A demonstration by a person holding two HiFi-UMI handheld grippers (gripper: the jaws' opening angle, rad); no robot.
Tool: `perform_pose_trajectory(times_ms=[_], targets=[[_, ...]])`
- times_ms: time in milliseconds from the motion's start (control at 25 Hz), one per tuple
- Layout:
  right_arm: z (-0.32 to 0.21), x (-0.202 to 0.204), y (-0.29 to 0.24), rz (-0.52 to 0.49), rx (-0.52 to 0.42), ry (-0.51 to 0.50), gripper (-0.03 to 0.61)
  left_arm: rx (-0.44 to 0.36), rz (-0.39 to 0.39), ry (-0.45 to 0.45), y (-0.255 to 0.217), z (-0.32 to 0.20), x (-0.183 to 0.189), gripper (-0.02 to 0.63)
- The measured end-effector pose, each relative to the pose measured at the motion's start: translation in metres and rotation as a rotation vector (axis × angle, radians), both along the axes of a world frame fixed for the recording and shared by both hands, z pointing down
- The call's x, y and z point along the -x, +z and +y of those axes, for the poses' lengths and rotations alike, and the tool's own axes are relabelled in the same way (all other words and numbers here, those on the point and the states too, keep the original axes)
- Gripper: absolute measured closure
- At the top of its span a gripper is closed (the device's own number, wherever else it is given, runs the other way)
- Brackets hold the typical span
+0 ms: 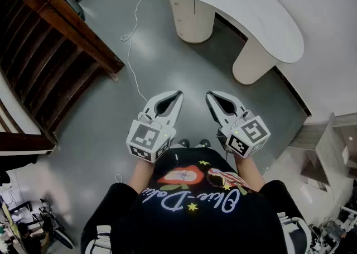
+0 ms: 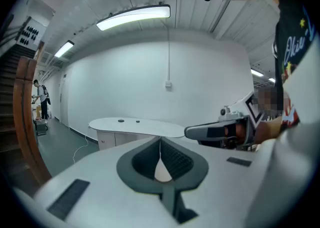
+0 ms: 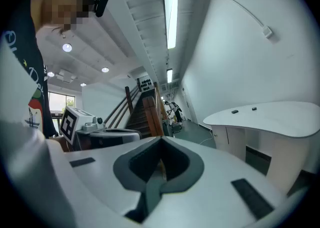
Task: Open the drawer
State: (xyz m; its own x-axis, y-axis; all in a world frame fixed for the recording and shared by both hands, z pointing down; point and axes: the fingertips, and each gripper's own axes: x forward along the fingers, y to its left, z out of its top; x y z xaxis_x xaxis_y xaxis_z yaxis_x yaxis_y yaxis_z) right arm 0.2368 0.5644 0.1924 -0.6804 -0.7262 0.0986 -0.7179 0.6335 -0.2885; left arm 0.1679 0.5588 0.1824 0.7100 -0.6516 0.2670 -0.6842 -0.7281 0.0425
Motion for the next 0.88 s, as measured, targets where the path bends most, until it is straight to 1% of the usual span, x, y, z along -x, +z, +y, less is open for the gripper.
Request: perform_pose_trajectory(times_ms=[320, 440, 680, 800, 880], targets=[[0.001, -0.006, 0.0, 0.001, 0.003, -0.006, 0.58, -0.011, 0.011, -0.009, -0.001, 0.003, -0.005, 0.607], [0.001, -0.009, 0.001, 0.003, -0.02, -0.031, 0.58, -0.012, 0.001, -0.024, 0.002, 0.004, -0.011, 0.607], [0.001, -0.008, -0.001, -0.059, -0.031, -0.084, 0.58, -0.014, -0.007, -0.074, 0.0, 0.007, -0.01, 0.607], [0.002, -0.008, 0.0, -0.059, -0.032, -0.122, 0.58, -0.007, -0.013, -0.112, 0.001, 0.009, -0.009, 0.607], [0.003, -0.006, 0.005, -0.039, -0.039, -0.141, 0.58, -0.002, -0.032, -0.126, 0.004, 0.012, -0.008, 0.607]])
